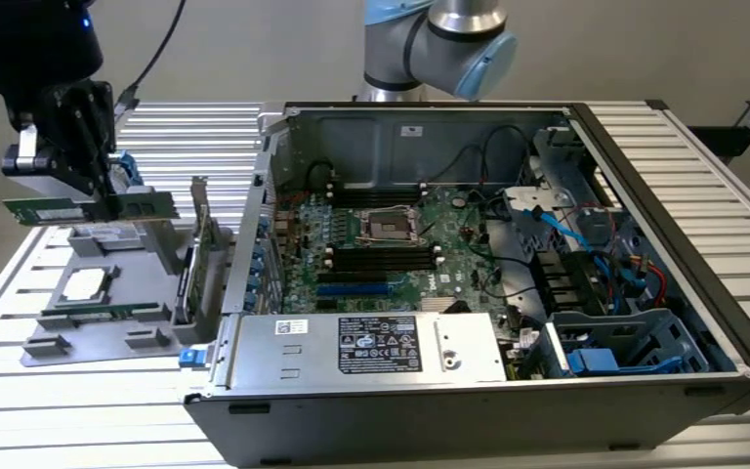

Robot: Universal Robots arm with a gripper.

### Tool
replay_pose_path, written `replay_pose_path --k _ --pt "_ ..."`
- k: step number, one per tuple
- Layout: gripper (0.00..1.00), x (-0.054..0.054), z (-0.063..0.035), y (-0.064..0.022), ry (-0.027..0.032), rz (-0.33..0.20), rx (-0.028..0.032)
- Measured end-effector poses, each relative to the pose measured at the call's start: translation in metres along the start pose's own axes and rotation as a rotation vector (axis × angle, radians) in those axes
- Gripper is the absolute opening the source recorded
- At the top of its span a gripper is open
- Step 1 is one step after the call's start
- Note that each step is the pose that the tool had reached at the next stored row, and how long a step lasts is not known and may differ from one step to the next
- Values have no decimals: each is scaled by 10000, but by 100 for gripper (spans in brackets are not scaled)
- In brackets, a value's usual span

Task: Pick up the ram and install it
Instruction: 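Pick up the ram and move it above insertion slot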

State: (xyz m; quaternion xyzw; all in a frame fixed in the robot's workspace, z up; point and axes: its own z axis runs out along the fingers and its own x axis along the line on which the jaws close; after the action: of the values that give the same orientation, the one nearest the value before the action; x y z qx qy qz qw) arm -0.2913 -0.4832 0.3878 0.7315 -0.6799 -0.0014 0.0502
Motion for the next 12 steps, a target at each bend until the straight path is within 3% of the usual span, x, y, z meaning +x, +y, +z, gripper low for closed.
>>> replay_pose_path --k 12 --pt "15 3 -138 -381 -3 -3 -45"
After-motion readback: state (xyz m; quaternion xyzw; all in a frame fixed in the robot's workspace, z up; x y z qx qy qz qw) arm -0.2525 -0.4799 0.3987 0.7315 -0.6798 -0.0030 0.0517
